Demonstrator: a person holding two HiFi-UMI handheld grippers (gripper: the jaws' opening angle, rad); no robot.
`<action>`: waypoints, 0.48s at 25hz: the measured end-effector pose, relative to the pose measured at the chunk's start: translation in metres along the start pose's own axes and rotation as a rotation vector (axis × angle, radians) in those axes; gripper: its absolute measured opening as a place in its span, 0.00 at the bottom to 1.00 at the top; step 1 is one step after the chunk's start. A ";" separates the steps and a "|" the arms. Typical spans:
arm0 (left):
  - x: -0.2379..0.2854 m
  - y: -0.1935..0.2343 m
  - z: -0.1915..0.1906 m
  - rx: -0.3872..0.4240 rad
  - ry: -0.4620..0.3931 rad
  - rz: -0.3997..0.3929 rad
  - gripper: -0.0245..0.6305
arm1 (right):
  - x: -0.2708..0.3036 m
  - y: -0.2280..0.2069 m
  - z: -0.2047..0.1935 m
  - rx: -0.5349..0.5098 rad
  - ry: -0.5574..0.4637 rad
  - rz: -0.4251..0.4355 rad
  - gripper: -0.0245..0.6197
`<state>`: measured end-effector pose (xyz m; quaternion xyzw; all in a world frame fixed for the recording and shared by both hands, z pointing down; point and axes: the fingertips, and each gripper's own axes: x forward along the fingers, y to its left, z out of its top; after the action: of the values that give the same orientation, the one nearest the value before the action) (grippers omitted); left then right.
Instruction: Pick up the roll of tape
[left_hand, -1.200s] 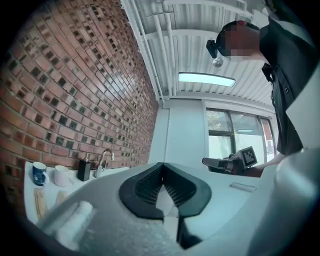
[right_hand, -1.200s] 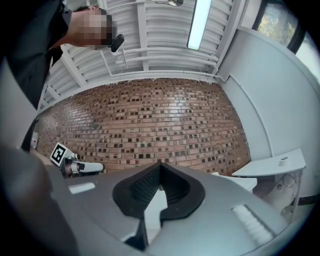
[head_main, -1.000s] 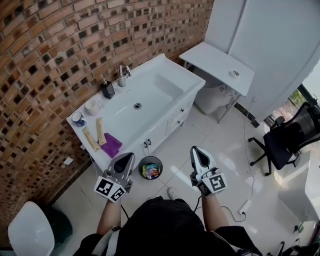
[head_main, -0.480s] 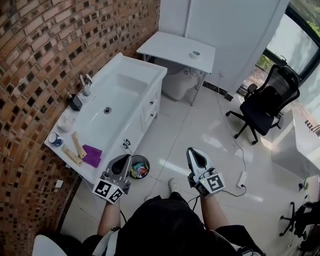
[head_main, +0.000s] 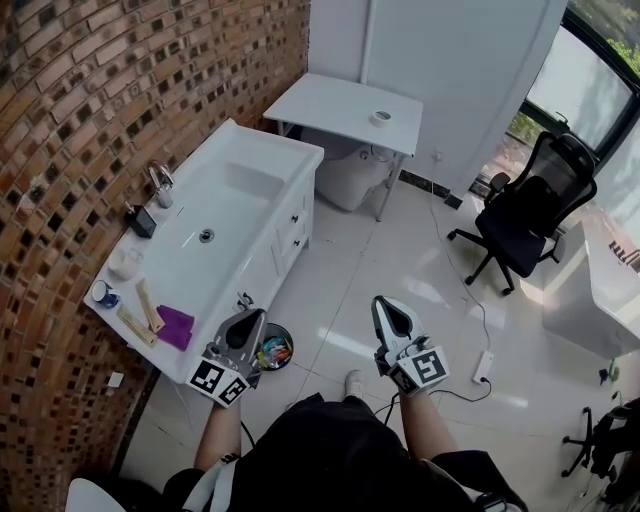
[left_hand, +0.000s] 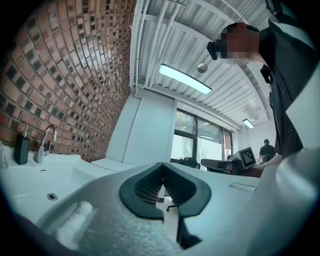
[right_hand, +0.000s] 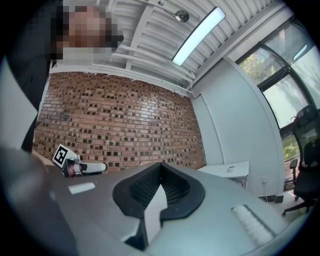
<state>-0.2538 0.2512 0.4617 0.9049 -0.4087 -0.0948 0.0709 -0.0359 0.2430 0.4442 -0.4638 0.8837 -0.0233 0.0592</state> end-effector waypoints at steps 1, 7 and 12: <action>0.007 -0.001 -0.001 0.000 -0.001 -0.002 0.04 | 0.001 -0.006 0.001 -0.003 0.001 0.003 0.04; 0.052 -0.015 -0.007 -0.005 0.005 -0.018 0.04 | 0.003 -0.054 0.005 -0.004 -0.003 0.000 0.04; 0.086 -0.029 -0.020 -0.013 0.029 -0.023 0.04 | -0.002 -0.096 0.005 0.035 -0.020 -0.008 0.04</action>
<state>-0.1719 0.2064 0.4657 0.9103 -0.3966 -0.0854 0.0818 0.0440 0.1901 0.4485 -0.4666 0.8805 -0.0341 0.0760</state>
